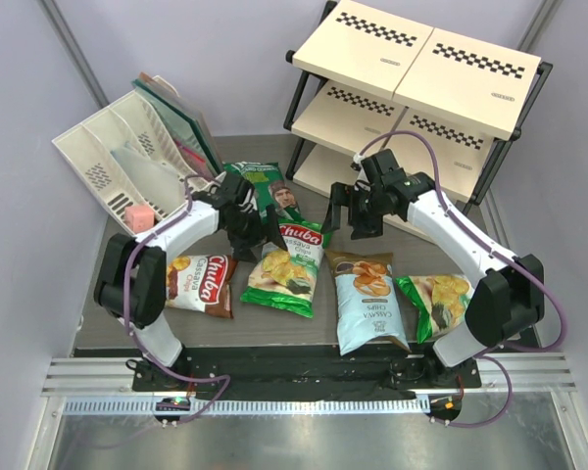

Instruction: Place and organize the chips bags onto the shelf

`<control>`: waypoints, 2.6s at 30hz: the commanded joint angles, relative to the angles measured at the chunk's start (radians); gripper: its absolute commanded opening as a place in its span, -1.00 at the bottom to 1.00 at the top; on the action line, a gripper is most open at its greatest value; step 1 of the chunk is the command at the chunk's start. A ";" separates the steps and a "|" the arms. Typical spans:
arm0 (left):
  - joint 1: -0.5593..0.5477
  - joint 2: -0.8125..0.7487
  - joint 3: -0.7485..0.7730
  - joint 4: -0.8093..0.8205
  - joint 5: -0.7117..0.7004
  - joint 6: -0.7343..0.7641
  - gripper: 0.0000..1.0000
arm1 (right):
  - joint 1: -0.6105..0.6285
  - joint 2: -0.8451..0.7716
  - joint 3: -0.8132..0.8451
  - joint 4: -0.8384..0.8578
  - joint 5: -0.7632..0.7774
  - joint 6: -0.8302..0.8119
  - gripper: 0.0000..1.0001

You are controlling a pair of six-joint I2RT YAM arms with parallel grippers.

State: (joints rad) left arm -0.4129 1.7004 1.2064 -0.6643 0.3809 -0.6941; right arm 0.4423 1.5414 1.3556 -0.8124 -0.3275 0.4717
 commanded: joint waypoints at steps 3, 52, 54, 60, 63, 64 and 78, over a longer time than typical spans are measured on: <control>-0.004 0.033 -0.051 0.111 0.110 0.019 0.96 | 0.006 -0.037 -0.009 0.002 -0.025 -0.019 0.83; -0.008 -0.131 0.179 0.294 0.351 -0.123 -1.00 | -0.129 -0.141 0.040 0.101 0.013 0.136 0.89; 0.035 -0.174 0.139 0.368 0.314 -0.234 -1.00 | -0.132 -0.159 0.065 0.108 0.013 0.163 0.89; 0.074 -0.248 0.088 0.457 0.052 -0.412 -1.00 | -0.131 -0.081 0.184 0.072 -0.043 0.231 0.84; 0.074 -0.259 0.125 0.470 -0.068 -0.438 -1.00 | -0.125 -0.047 0.258 0.071 -0.062 0.275 0.82; 0.074 -0.243 0.165 0.463 -0.091 -0.441 -1.00 | -0.119 -0.024 0.273 0.082 -0.064 0.286 0.83; 0.056 -0.291 0.191 0.465 -0.407 -0.484 -1.00 | 0.016 0.238 0.527 0.084 -0.151 0.427 0.90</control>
State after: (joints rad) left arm -0.3489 1.4673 1.3758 -0.2852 0.0856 -1.1530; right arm 0.4591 1.7786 1.8042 -0.7399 -0.4080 0.8204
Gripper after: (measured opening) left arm 0.006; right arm 0.949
